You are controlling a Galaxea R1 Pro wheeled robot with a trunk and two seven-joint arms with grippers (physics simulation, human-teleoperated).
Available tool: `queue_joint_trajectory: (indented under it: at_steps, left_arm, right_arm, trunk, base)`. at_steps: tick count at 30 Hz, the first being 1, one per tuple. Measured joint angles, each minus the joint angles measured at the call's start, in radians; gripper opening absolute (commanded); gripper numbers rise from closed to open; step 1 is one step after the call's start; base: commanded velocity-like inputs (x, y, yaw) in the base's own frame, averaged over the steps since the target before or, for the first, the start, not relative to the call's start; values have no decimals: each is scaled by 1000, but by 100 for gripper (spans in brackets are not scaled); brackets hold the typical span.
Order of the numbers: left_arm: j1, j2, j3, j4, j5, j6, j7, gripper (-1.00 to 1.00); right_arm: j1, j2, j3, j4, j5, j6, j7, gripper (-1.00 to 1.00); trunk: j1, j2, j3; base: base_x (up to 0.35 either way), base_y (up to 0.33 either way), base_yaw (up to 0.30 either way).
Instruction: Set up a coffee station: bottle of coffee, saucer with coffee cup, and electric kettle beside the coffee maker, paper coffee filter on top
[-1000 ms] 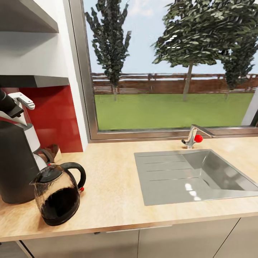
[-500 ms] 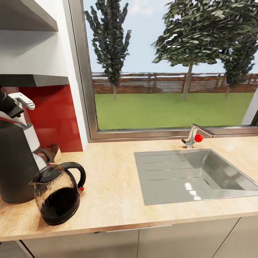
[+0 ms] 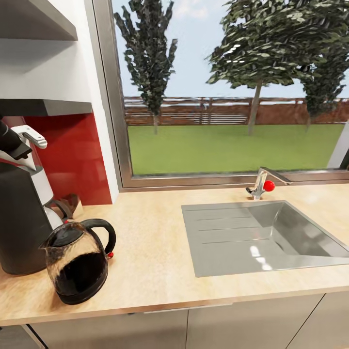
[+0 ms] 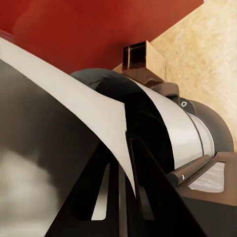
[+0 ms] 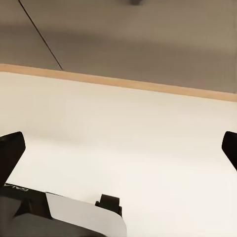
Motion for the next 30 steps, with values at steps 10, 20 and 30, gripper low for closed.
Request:
queue_joint_trajectory:
  at_steps: [10, 20, 30]
  left_arm:
    - [0, 0, 0, 0, 0, 0, 1, -100]
    - [0, 0, 0, 0, 0, 0, 0, -100]
    - [0, 0, -12, 1, 0, 0, -1, -100]
  right_arm:
    - [0, 0, 0, 0, 0, 0, 0, 100]
    - [0, 0, 0, 0, 0, 0, 0, 100]
    - [0, 0, 0, 0, 0, 0, 0, 100]
  trunk:
    - [0, 0, 0]
    - [0, 0, 0]
    - [0, 0, 0]
  base:
    - [0, 0, 0]
    - [0, 0, 0]
    - [0, 0, 0]
